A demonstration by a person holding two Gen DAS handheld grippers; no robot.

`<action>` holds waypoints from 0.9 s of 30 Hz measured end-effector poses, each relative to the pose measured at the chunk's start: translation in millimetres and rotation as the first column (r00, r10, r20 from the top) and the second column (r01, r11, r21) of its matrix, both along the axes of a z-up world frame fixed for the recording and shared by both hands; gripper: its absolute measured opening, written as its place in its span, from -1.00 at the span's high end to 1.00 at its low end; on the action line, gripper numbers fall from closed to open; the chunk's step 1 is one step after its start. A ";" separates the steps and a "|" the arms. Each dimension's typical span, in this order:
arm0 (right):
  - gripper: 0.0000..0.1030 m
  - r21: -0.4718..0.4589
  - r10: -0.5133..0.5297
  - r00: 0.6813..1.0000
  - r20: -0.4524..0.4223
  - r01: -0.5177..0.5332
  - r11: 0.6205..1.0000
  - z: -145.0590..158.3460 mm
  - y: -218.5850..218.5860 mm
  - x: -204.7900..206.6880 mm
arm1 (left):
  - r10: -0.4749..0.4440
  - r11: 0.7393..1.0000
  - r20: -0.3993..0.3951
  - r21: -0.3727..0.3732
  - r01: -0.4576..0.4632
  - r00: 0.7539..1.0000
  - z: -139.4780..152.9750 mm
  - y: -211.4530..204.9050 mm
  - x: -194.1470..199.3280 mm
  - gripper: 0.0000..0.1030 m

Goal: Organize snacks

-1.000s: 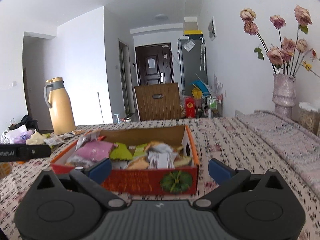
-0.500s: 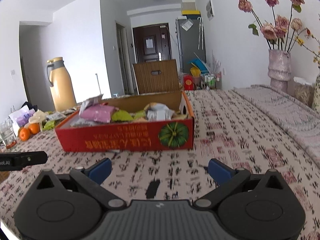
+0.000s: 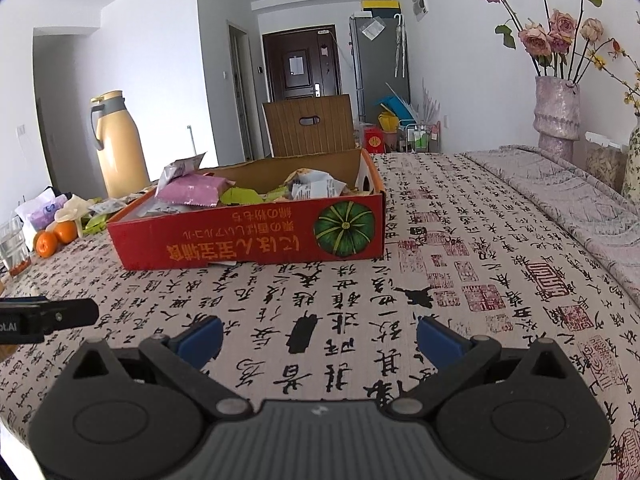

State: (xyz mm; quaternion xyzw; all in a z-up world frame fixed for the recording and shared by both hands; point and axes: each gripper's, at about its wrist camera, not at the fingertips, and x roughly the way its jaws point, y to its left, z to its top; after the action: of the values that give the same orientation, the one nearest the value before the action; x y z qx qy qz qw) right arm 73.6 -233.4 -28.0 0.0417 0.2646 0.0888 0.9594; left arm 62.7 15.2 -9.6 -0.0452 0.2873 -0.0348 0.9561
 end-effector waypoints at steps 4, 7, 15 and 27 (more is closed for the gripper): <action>-1.00 -0.001 0.003 1.000 -0.005 -0.003 1.000 -0.2 0.0 0.7 | -0.001 1.000 -0.003 0.001 0.001 1.000 -0.7 -0.4 0.2 -1.00; -1.00 -0.002 0.004 1.000 -0.007 -0.004 1.000 -0.8 0.2 0.8 | -0.001 1.000 -0.006 0.001 0.001 1.000 -1.4 -0.2 0.6 -1.00; -1.00 -0.006 0.004 1.000 -0.011 -0.004 1.000 -1.2 1.1 1.8 | -0.001 1.000 -0.008 0.000 0.001 1.000 -1.9 -0.4 0.4 -1.00; -1.00 -0.006 0.004 1.000 -0.011 -0.004 1.000 -1.2 1.2 1.7 | -0.002 1.000 -0.008 -0.001 0.002 1.000 -2.0 -0.8 0.2 -1.00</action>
State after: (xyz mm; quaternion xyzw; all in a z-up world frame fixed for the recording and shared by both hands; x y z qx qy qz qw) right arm 75.2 -232.3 -29.2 0.0390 0.2702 0.0898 0.9578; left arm 62.9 14.4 -11.5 -0.0454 0.2911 -0.0356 0.9550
